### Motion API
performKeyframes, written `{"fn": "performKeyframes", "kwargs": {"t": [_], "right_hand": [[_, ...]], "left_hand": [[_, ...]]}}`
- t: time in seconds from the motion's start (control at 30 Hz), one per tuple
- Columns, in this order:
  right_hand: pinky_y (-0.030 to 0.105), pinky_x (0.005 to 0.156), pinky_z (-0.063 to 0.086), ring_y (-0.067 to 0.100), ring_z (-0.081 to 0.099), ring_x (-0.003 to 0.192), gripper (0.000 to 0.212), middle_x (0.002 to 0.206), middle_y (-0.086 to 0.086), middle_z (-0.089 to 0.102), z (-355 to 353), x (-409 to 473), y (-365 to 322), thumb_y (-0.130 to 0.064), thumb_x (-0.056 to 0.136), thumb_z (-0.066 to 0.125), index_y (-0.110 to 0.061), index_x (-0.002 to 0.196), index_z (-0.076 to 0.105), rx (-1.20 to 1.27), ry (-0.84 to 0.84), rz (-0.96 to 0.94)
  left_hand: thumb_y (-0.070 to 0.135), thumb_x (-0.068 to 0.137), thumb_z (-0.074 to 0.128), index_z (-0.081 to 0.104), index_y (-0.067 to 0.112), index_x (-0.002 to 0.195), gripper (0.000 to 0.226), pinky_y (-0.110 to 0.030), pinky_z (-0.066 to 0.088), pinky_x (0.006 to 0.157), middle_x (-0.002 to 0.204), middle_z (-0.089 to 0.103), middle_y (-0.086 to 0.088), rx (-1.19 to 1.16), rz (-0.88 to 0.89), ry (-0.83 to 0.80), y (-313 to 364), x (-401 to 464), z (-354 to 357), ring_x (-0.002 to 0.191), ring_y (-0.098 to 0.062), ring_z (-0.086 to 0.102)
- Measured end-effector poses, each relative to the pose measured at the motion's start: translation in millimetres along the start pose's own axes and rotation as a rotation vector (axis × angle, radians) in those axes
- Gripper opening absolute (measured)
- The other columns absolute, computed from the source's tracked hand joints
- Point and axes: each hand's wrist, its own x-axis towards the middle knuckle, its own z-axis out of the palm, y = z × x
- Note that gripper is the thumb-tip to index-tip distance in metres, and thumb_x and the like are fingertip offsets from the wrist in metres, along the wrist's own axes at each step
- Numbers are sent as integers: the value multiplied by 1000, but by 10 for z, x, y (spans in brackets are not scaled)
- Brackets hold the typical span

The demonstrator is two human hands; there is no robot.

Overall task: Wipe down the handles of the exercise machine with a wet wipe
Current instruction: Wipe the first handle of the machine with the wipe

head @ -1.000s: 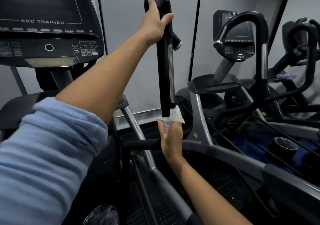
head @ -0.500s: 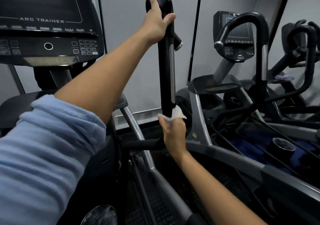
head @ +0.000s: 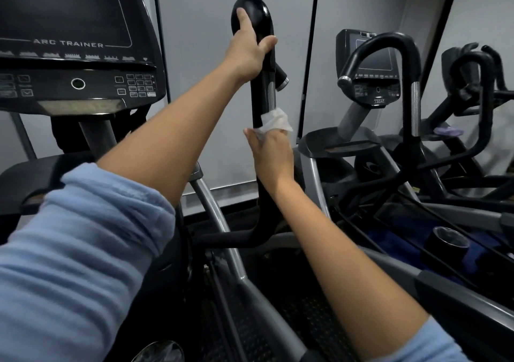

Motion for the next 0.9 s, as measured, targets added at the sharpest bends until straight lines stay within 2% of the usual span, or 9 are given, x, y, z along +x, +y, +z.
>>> {"fn": "performKeyframes", "kwargs": {"t": [0.07, 0.13, 0.17, 0.27, 0.37, 0.47, 0.63, 0.8, 0.9], "right_hand": [[35, 82, 49, 34, 52, 116, 39, 119, 22, 57, 71, -32, 38, -38, 97, 46, -6, 101, 68, -94, 21, -28], [34, 106, 40, 35, 40, 132, 37, 135, 24, 48, 138, -285, 148, -33, 96, 50, 0, 106, 64, -164, 59, -80], [31, 110, 36, 32, 36, 136, 40, 139, 23, 45, 151, -424, 197, -33, 95, 50, 3, 108, 62, -164, 65, -86], [22, 108, 35, 33, 40, 132, 45, 136, 24, 47, 133, -382, 190, -33, 95, 50, 7, 113, 58, -99, 53, -42], [41, 105, 41, 36, 46, 125, 43, 129, 27, 52, 34, 188, -102, -29, 96, 50, 9, 115, 56, -149, 107, -64], [47, 99, 40, 37, 49, 118, 40, 124, 23, 56, -39, 640, -306, -27, 94, 50, 7, 114, 59, -145, 167, -69], [54, 94, 47, 44, 55, 112, 33, 117, 30, 58, 66, -50, -93, -20, 91, 59, 10, 104, 63, -128, 233, -105], [38, 96, 49, 38, 49, 122, 43, 129, 28, 50, 4, 26, -78, -32, 96, 51, 8, 110, 56, -87, 89, -55], [37, 76, 48, 34, 53, 111, 48, 123, 21, 52, -88, 591, -324, -34, 94, 52, 4, 122, 46, -82, 109, -32]], "left_hand": [[30, 98, 44, -12, 8, 147, 78, -32, 27, 111, 152, 27, -12, -2, -4, 2, 4, 2, -3, 137, -26, 32], [30, 97, 44, -11, 8, 148, 78, -32, 25, 113, 153, 26, -12, -3, -8, 3, 7, 7, -1, 139, -27, 29], [30, 97, 45, -11, 8, 148, 78, -32, 24, 113, 153, 25, -13, 1, -11, 4, 5, 7, 0, 139, -27, 28], [29, 97, 45, -11, 8, 147, 78, -31, 24, 112, 153, 25, -14, 6, -14, 5, 10, 12, 0, 139, -27, 28], [29, 97, 45, -11, 7, 147, 79, -33, 26, 114, 151, 27, -15, 14, -16, -1, 20, 13, 2, 138, -28, 30], [30, 97, 46, -11, 8, 147, 79, -37, 26, 114, 150, 29, -16, 24, -23, -5, 23, 30, -5, 138, -29, 31], [30, 98, 44, -13, 8, 147, 78, -34, 25, 114, 152, 26, -14, 22, -28, -18, 24, 21, -13, 139, -28, 29], [30, 98, 43, -12, 7, 147, 78, -32, 29, 110, 150, 29, -14, 39, -27, -10, 42, 12, -11, 136, -28, 34], [29, 98, 44, -12, 7, 147, 78, -33, 28, 111, 150, 30, -16, 35, -31, -15, 58, 16, -17, 136, -29, 33]]}}
